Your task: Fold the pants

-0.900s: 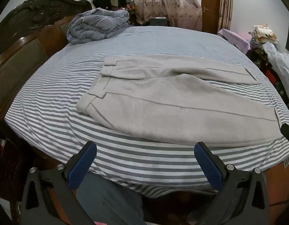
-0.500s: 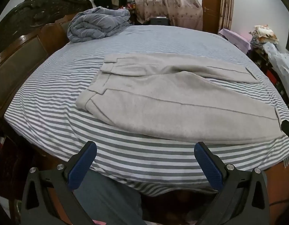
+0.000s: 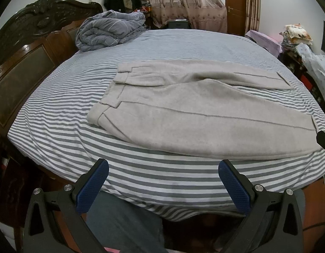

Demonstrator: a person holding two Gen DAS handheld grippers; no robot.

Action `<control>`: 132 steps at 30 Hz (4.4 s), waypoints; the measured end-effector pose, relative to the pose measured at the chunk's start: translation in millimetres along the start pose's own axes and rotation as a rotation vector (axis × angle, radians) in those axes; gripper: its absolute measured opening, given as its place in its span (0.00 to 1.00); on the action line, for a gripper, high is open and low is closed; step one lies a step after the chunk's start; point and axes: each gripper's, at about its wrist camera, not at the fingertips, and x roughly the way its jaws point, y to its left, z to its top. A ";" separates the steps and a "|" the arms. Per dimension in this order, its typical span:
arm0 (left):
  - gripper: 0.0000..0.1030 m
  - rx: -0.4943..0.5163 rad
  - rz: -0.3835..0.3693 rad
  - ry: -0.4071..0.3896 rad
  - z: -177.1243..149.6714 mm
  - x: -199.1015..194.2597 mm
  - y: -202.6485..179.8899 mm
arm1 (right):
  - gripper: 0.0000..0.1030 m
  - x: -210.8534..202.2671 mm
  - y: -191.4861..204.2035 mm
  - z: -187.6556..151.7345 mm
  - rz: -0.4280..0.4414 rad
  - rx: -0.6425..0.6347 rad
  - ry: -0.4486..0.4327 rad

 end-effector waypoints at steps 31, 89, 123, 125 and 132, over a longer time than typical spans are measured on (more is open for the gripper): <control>1.00 0.002 0.017 0.015 -3.7 5.7 3.3 | 0.97 8.0 7.5 -6.3 0.001 0.002 0.016; 0.67 -0.216 -0.037 0.001 143.6 112.2 156.5 | 0.94 87.6 18.0 35.6 0.105 0.027 0.125; 0.45 -0.718 -0.601 0.247 282.8 399.7 267.2 | 0.76 279.6 84.8 149.5 0.204 -0.192 0.276; 0.45 -0.724 -0.610 0.230 281.6 401.7 269.2 | 0.76 297.3 88.0 172.8 0.226 -0.243 0.267; 0.12 -0.684 -0.585 0.119 271.6 393.1 268.4 | 0.68 400.9 109.8 267.3 0.307 -0.484 0.345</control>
